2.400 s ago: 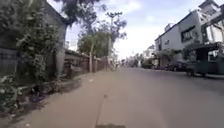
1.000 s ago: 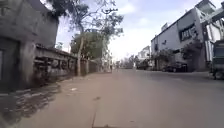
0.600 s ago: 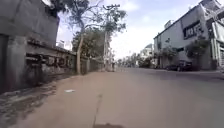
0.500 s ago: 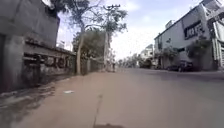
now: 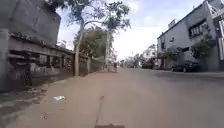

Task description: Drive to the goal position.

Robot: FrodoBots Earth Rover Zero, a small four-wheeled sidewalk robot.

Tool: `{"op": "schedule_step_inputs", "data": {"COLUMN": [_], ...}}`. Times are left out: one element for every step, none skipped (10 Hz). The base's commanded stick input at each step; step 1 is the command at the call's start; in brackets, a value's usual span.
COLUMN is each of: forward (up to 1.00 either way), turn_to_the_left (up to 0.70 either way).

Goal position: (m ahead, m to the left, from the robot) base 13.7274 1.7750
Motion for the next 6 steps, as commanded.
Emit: {"op": "schedule_step_inputs", "data": {"forward": [1.00, 1.00, 1.00, 1.00, 1.00, 1.00], "turn_to_the_left": [-0.34, -0.34, -0.34, 0.06, 0.06, 0.06]}}
